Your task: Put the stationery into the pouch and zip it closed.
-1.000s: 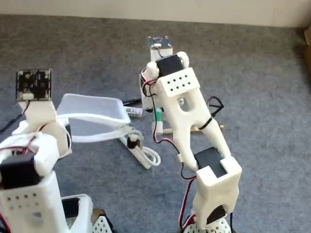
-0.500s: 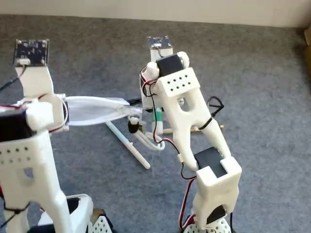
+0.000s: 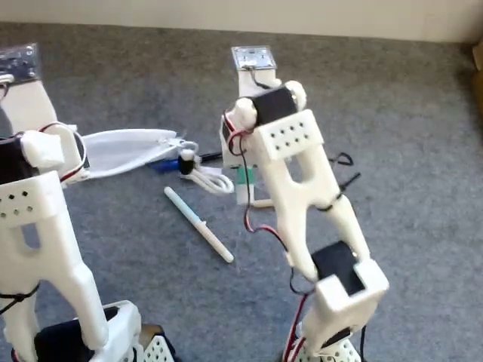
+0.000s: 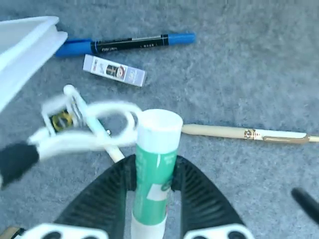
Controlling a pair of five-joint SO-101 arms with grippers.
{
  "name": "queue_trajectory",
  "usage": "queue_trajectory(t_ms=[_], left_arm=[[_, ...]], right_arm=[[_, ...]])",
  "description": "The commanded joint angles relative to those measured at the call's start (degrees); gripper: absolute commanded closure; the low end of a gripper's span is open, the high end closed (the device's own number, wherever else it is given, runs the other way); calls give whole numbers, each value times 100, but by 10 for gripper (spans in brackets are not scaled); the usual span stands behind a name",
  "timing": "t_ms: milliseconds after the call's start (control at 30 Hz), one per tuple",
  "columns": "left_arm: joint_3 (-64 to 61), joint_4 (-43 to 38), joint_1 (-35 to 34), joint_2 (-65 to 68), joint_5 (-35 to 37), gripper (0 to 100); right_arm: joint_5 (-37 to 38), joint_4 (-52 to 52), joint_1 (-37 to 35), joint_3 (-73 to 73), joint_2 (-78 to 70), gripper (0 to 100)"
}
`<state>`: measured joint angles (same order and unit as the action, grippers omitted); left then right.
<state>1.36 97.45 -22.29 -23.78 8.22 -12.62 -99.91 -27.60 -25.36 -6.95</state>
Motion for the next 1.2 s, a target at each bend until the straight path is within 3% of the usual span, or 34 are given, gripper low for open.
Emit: queue_trajectory(t_ms=[0,533,1167], left_arm=[[-92,-44,-75,-22,79,994],[-207,-79,-75,-22,88,994],[-224,-70,-75,-22,88,994]], right_arm=[[53,145,-198,356,884,995],[18,2334,-927,1640,3073,995],[62,6255,-2193,4031,4989,995]])
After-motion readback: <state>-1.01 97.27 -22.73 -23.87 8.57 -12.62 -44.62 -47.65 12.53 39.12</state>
